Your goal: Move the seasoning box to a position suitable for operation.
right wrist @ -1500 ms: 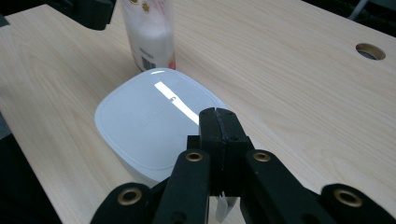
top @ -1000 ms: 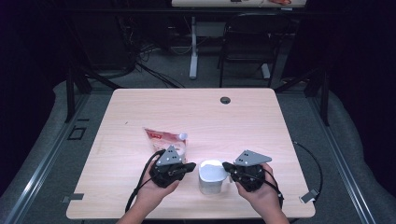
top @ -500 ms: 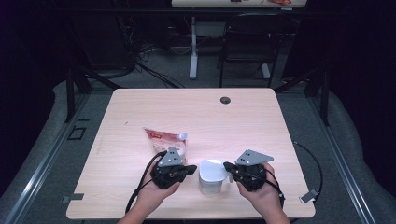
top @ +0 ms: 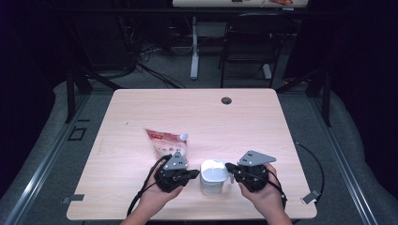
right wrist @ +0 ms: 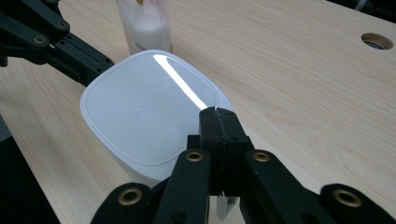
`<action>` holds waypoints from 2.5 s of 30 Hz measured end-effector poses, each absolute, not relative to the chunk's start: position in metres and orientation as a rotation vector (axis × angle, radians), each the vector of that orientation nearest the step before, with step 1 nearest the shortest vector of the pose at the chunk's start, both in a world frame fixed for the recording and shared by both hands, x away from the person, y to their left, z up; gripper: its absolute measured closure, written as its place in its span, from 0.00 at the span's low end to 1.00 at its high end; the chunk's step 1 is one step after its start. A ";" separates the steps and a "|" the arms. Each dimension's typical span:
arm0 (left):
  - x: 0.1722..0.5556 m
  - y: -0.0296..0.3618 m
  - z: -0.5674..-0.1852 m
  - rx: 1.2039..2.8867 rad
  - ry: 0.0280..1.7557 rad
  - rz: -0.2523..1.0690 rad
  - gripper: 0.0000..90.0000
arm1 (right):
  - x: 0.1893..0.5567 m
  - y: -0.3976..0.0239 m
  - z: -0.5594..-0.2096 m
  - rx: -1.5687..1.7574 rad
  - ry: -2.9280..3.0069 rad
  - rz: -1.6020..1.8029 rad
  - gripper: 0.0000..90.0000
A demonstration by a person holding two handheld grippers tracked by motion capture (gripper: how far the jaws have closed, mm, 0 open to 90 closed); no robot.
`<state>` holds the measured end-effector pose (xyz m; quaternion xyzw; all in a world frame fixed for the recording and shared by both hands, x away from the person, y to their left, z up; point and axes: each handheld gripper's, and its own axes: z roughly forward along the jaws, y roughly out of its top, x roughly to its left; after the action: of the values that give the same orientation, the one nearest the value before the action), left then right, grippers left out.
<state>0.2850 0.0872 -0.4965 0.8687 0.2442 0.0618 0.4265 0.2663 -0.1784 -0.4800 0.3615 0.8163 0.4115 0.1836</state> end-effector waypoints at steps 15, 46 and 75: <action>0.284 0.085 -0.497 2.182 0.595 0.148 1.00 | 0.265 -0.177 -0.480 1.017 2.295 1.165 1.00; 0.288 0.078 -0.485 2.150 0.551 0.149 1.00 | 0.242 -0.176 -0.477 0.958 2.291 1.200 0.66; 0.288 0.072 -0.478 2.138 0.522 0.154 1.00 | 0.232 -0.163 -0.493 0.921 2.269 1.076 0.53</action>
<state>0.2880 0.0719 -0.4780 0.8651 0.2111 0.0625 0.4507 0.2316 -0.1631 -0.4927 0.3351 0.8253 0.3912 0.2314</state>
